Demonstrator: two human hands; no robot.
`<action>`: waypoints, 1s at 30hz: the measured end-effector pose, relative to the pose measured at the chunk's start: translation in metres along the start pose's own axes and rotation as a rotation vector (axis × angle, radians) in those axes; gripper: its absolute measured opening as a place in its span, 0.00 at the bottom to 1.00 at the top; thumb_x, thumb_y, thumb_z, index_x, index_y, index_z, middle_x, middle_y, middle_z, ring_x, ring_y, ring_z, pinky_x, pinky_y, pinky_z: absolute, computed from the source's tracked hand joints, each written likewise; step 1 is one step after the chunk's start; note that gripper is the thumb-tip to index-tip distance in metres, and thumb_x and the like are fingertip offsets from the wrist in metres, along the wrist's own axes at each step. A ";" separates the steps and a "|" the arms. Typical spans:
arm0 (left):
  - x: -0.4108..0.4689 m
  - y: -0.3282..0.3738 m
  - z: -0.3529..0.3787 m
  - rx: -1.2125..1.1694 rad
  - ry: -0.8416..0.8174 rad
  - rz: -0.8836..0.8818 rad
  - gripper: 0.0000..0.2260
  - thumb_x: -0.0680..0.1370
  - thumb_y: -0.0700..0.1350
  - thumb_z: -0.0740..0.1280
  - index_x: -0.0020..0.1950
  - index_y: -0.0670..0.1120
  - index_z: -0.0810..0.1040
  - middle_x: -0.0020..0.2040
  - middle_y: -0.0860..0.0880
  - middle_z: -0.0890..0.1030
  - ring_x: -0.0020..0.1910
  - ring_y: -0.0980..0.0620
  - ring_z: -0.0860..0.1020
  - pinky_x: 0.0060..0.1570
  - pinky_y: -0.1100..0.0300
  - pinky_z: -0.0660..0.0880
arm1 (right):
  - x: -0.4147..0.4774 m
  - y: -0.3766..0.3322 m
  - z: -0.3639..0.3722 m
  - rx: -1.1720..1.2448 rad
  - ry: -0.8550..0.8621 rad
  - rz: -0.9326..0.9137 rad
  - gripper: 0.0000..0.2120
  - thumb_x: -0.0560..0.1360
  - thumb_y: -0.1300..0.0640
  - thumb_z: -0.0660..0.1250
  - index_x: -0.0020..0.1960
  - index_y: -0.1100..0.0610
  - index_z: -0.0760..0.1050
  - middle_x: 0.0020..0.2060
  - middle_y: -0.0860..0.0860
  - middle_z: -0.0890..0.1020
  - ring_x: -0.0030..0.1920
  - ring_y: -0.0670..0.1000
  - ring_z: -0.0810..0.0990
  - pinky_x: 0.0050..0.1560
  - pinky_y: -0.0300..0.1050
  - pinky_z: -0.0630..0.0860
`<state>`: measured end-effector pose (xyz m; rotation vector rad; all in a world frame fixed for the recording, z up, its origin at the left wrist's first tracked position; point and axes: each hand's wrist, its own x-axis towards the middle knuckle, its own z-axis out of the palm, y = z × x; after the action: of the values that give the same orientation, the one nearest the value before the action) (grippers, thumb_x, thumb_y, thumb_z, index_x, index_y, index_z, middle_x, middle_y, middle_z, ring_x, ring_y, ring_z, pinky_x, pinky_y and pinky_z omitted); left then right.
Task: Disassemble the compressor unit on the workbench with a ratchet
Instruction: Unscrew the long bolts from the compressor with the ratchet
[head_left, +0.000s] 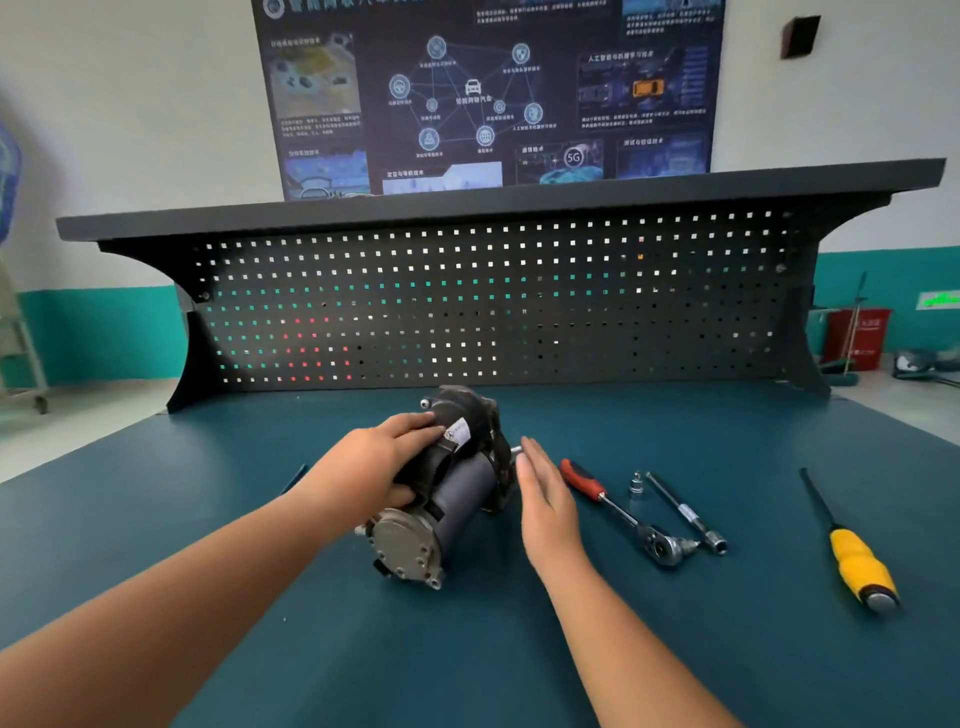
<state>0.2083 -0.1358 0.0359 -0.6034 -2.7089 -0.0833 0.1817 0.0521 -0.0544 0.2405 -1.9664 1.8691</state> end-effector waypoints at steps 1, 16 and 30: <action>0.000 0.002 0.000 0.051 -0.010 -0.005 0.32 0.71 0.44 0.68 0.74 0.55 0.63 0.75 0.59 0.57 0.62 0.50 0.74 0.58 0.60 0.70 | -0.001 -0.001 0.000 0.042 -0.022 0.017 0.18 0.81 0.54 0.58 0.70 0.55 0.68 0.66 0.44 0.70 0.68 0.41 0.65 0.70 0.37 0.59; -0.024 -0.018 0.024 -1.057 0.150 -0.253 0.35 0.71 0.40 0.74 0.72 0.54 0.61 0.69 0.49 0.71 0.65 0.55 0.72 0.65 0.56 0.69 | 0.007 -0.034 0.024 -0.016 -0.008 0.148 0.23 0.79 0.53 0.63 0.72 0.54 0.63 0.71 0.51 0.65 0.71 0.49 0.64 0.71 0.44 0.59; -0.021 0.059 0.042 -0.710 0.303 -0.207 0.34 0.66 0.49 0.77 0.70 0.48 0.70 0.46 0.69 0.72 0.44 0.78 0.70 0.43 0.84 0.63 | 0.055 -0.091 0.028 -0.502 -0.216 0.212 0.32 0.70 0.44 0.71 0.69 0.51 0.65 0.65 0.55 0.66 0.65 0.56 0.69 0.64 0.54 0.69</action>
<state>0.2369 -0.0851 -0.0124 -0.4360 -2.3865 -1.1229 0.1637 0.0255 0.0510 0.0872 -2.6208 1.4412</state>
